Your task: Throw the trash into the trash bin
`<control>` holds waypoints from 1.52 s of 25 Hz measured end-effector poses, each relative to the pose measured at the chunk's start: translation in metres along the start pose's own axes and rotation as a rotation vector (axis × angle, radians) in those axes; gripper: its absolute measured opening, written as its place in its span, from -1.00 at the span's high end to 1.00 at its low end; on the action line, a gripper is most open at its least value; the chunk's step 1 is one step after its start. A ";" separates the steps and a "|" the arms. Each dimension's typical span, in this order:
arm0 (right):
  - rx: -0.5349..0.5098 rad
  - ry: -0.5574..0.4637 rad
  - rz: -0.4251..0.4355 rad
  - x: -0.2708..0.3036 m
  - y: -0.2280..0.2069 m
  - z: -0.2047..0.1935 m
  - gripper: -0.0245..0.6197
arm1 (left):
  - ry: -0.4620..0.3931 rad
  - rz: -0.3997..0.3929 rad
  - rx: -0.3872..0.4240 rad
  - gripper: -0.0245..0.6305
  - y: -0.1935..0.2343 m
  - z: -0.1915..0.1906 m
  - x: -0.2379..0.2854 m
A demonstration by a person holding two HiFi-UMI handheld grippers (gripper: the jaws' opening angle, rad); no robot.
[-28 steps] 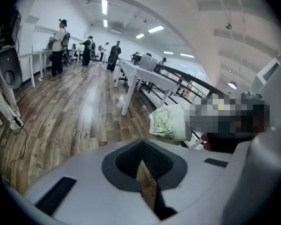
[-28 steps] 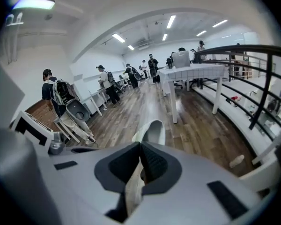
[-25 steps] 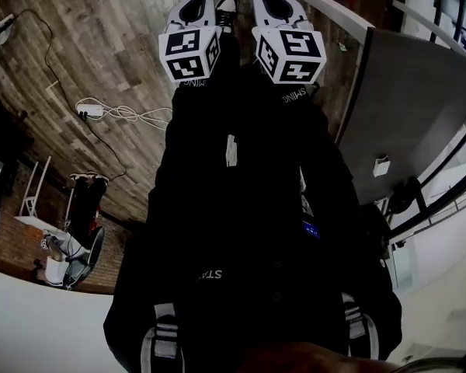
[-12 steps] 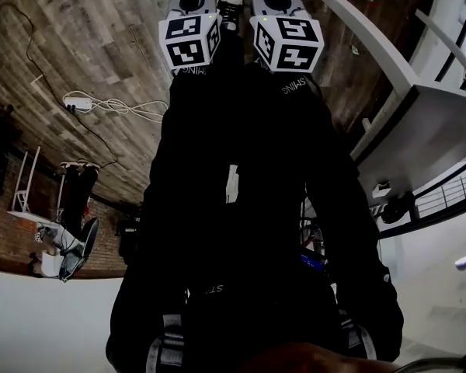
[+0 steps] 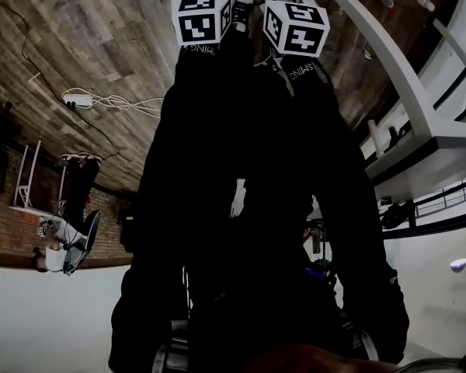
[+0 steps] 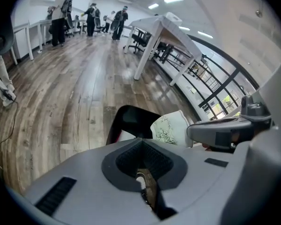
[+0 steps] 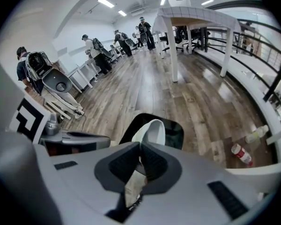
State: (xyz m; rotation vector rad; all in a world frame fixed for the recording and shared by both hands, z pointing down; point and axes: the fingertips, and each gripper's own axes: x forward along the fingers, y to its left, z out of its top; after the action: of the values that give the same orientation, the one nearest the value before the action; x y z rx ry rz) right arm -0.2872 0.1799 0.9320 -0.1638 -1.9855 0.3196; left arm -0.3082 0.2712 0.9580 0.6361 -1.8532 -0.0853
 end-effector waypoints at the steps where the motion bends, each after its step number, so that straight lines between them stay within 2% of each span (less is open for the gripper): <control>1: 0.005 0.009 -0.001 0.007 -0.002 -0.003 0.85 | 0.013 -0.003 0.001 0.93 0.001 -0.002 0.007; 6: 0.019 0.042 -0.009 0.033 -0.013 -0.009 0.85 | 0.059 -0.020 0.003 0.93 -0.002 -0.008 0.035; 12: 0.056 0.070 -0.030 0.055 -0.029 -0.017 0.85 | 0.110 -0.040 0.049 0.93 -0.005 -0.016 0.057; 20: 0.080 0.077 -0.011 0.065 -0.037 -0.019 0.81 | 0.123 -0.026 0.066 0.92 0.002 -0.016 0.069; 22: 0.084 0.084 -0.012 0.063 -0.038 -0.021 0.74 | 0.127 -0.026 0.073 0.93 0.001 -0.016 0.070; 30: 0.072 0.081 -0.003 0.043 -0.029 -0.022 0.74 | 0.136 -0.034 0.098 0.93 -0.007 -0.013 0.060; 38: 0.077 -0.006 0.004 -0.022 -0.013 0.016 0.88 | 0.082 -0.055 0.130 0.93 -0.047 0.023 0.006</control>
State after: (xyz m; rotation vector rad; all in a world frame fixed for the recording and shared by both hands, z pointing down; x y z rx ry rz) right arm -0.2916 0.1592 0.9102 -0.1182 -1.9753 0.3988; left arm -0.3117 0.2224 0.9381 0.7697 -1.7724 0.0250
